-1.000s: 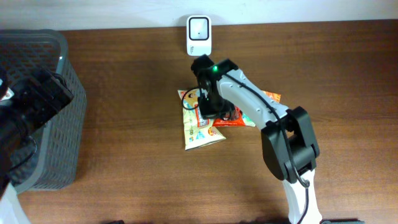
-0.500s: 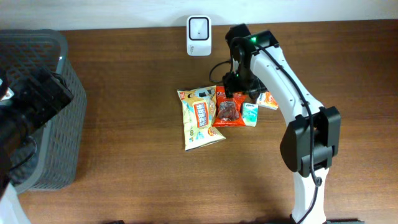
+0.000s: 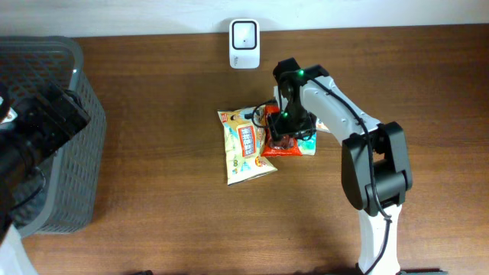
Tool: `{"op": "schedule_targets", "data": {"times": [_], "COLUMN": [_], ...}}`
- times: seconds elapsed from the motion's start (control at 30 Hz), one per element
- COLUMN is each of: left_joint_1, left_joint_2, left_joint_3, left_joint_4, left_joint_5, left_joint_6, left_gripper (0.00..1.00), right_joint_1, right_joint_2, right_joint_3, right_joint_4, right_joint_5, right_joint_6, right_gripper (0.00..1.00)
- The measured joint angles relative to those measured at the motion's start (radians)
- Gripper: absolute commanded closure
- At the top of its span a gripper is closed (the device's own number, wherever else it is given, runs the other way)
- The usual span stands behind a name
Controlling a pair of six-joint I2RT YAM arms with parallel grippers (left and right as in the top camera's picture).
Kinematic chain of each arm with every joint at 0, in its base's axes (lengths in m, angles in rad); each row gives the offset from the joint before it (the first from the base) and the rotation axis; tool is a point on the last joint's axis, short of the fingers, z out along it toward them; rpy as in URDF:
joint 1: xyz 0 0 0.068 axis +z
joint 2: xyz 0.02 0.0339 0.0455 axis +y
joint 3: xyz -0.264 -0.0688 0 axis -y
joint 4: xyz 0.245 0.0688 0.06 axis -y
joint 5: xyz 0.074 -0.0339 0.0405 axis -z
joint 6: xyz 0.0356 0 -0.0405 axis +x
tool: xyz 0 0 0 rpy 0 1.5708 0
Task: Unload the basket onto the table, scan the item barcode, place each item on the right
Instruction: 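Lift the red bag and hold it before the white scanner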
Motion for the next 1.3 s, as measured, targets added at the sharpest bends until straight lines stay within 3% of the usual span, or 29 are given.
{"op": "schedule_targets", "data": {"times": [0.17, 0.4, 0.63, 0.73, 1.07, 1.3], "left_joint_1": [0.000, 0.000, 0.000, 0.000, 0.000, 0.000], "left_joint_2": [0.000, 0.000, 0.000, 0.000, 0.000, 0.000], "left_joint_3": [0.000, 0.000, 0.000, 0.000, 0.000, 0.000], "left_joint_4": [0.000, 0.000, 0.000, 0.000, 0.001, 0.000], "left_joint_5": [0.000, 0.000, 0.000, 0.000, 0.000, 0.000], "left_joint_6": [0.000, 0.000, 0.000, 0.000, 0.000, 0.000], "left_gripper": [0.01, 0.01, 0.01, 0.01, 0.01, 0.01], "right_joint_1": [0.016, 0.021, 0.021, 0.021, 0.021, 0.021], "right_joint_2": [0.000, -0.002, 0.007, 0.006, 0.066, 0.234], "right_joint_3": [-0.018, 0.004, 0.256, 0.332, 0.340, 0.339], "right_joint_4": [0.079, 0.137, 0.141, 0.304, 0.919, 1.171], "right_joint_5": [-0.022, 0.002, 0.110, 0.127, 0.140, 0.140], "right_joint_6": [0.018, 0.039, 0.040, 0.026, -0.027, -0.032], "right_gripper": [0.96, 0.96, 0.96, 0.96, 0.96, 0.96]}}
